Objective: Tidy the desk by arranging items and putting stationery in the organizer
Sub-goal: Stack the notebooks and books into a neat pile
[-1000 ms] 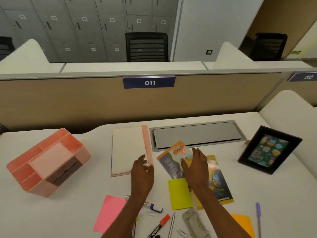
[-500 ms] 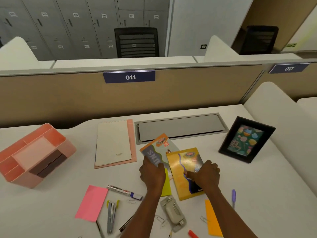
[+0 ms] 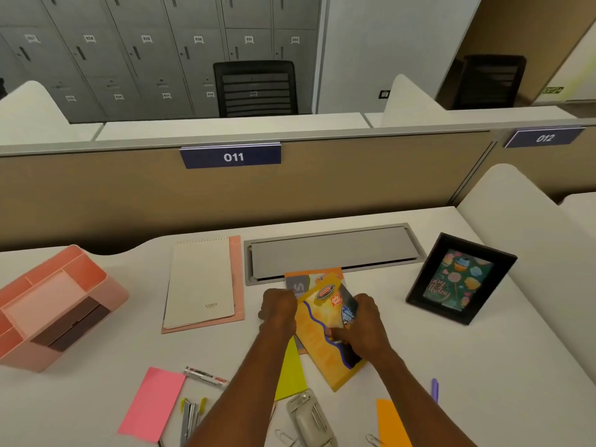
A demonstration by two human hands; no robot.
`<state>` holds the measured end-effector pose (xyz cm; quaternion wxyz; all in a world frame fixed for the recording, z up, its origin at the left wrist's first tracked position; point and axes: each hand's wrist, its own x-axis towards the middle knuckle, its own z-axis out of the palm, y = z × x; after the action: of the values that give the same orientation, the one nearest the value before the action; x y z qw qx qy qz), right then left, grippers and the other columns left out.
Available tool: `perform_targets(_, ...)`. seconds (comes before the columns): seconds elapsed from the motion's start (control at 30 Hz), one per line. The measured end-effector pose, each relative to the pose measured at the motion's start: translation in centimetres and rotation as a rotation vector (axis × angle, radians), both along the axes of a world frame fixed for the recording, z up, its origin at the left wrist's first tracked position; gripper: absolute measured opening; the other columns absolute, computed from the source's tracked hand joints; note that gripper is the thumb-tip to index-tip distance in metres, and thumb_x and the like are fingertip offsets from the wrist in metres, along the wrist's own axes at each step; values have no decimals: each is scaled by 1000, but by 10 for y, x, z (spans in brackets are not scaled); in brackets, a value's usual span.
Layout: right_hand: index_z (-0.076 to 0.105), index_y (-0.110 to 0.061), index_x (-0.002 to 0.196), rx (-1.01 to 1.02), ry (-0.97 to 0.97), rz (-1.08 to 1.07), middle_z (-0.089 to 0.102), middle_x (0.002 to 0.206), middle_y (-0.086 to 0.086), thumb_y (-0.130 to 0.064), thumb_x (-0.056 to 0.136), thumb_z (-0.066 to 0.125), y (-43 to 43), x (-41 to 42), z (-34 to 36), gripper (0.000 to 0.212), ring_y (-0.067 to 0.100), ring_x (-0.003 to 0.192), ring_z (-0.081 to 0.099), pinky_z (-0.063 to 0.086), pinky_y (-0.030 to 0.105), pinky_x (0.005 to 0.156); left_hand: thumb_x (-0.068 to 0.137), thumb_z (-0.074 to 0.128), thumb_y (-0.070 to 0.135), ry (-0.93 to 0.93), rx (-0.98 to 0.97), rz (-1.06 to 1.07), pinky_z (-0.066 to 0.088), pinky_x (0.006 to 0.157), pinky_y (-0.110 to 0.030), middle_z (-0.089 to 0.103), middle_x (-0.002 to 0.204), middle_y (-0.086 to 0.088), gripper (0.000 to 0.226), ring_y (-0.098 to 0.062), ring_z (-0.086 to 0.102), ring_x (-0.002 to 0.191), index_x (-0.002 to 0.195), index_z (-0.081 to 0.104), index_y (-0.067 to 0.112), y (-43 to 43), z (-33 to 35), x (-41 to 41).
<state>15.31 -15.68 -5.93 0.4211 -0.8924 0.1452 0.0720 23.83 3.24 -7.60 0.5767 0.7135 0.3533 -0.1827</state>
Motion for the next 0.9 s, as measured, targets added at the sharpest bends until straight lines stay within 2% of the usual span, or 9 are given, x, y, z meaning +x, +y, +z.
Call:
perform_targets(0.1,47,-23,100,178,-16,-54,60,98,1,-33,64,92,-5,-9,6,59,19,90,64,57,26,70,80,60,14,-136,-55,-52,60,68,-45,72,92,-14,12,-33,70,82,87,69,17,2,26,-8)
perform_targets(0.17,51,-21,103,280,-61,-116,66,98,2,-23,79,84,-10,-21,11,40,21,90,69,59,26,69,86,60,11,-218,-137,-48,55,59,-38,70,87,-15,6,-27,66,70,90,61,16,1,43,-18)
perform_targets(0.27,56,-21,106,448,-150,-243,71,100,3,-17,87,75,-19,-42,19,27,20,90,72,58,25,68,99,54,23,-356,-229,-145,54,61,-32,72,95,-10,5,-20,69,74,101,54,19,3,57,-32)
perform_targets(0.37,56,-18,112,645,-199,-362,74,106,7,-14,89,71,-23,-54,28,28,25,92,74,60,33,72,104,45,32,-483,-338,-215,60,65,-33,74,105,-1,16,-19,74,89,118,49,25,6,71,-47)
perform_targets(0.53,58,-20,118,688,-275,-335,73,111,5,-15,90,70,-11,-44,45,31,23,101,72,58,43,85,105,41,32,-549,-413,-276,62,72,-43,74,111,-5,23,-26,74,95,127,45,25,6,97,-66)
perform_targets(0.6,59,-22,113,636,-315,-302,72,107,3,-18,90,71,-3,-36,53,26,21,100,72,60,40,82,105,40,36,-568,-417,-299,61,76,-49,74,111,-4,23,-26,74,95,127,44,30,4,106,-72)
perform_targets(0.7,58,-25,114,595,-377,-284,66,112,5,-24,90,72,8,-27,60,28,20,103,69,62,37,79,100,49,39,-606,-420,-307,61,76,-47,70,119,5,33,-22,72,102,133,41,39,2,119,-79)
perform_targets(0.77,55,-27,118,602,-399,-274,64,116,5,-27,90,72,16,-26,60,33,22,106,68,61,39,82,99,54,36,-639,-403,-305,62,77,-45,67,123,8,38,-19,70,106,135,42,38,1,123,-83)
perform_targets(0.9,46,-28,133,659,-407,-270,66,120,-5,-17,94,66,27,-30,64,45,12,107,68,60,31,81,102,48,33,-678,-360,-312,60,86,-45,69,122,6,29,-17,69,109,132,52,32,-3,120,-91)
